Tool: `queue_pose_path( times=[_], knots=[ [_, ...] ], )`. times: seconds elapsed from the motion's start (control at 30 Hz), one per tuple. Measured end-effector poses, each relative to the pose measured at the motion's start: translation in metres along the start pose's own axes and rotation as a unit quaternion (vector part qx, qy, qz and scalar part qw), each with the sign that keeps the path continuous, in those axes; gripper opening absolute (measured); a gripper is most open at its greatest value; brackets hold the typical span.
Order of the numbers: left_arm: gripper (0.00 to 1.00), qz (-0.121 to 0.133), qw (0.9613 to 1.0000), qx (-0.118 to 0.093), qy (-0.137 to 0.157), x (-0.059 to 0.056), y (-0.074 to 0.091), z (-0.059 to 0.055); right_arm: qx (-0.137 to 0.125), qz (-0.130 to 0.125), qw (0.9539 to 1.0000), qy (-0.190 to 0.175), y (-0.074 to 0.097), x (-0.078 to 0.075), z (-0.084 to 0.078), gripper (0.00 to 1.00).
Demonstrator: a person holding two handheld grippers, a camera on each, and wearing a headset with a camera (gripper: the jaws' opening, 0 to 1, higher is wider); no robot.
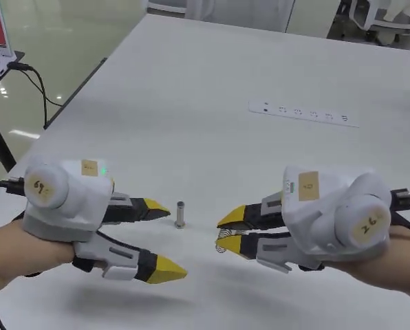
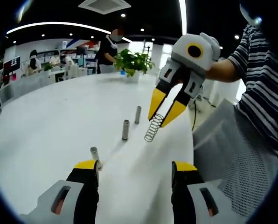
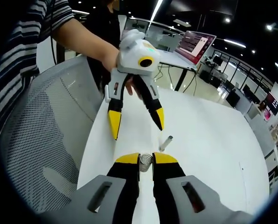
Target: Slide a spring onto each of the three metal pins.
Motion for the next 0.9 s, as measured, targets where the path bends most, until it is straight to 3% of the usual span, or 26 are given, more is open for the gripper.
queue_pose_path(
  times=[0.3,0.57,0.9],
  knots=[
    [0.72,0.026,0.9994,-0.014,0.020,0.009,0.014,-0.005,0.002,0.003,1.0000,0.000,-0.002,0.000,-0.001,0.07],
    [0.97,0.046,0.9983,-0.023,0.029,0.012,0.019,-0.008,0.003,0.001,1.0000,-0.005,-0.002,-0.003,-0.003,0.07],
    [0.98,0.063,0.9969,-0.031,0.035,0.017,0.029,-0.008,0.004,0.016,0.9997,-0.018,-0.007,-0.012,-0.002,0.07]
  ],
)
Point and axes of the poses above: the centre of the closed fingertips' face, and the gripper's own axes: y roughly backward along the fingers, x roughly to its left, z roughly out of its top, the point moved 9 cm from there along y, roughly backward along the fingers, and after that the axes turned 10 degrees about y, right-handed, at the moved point
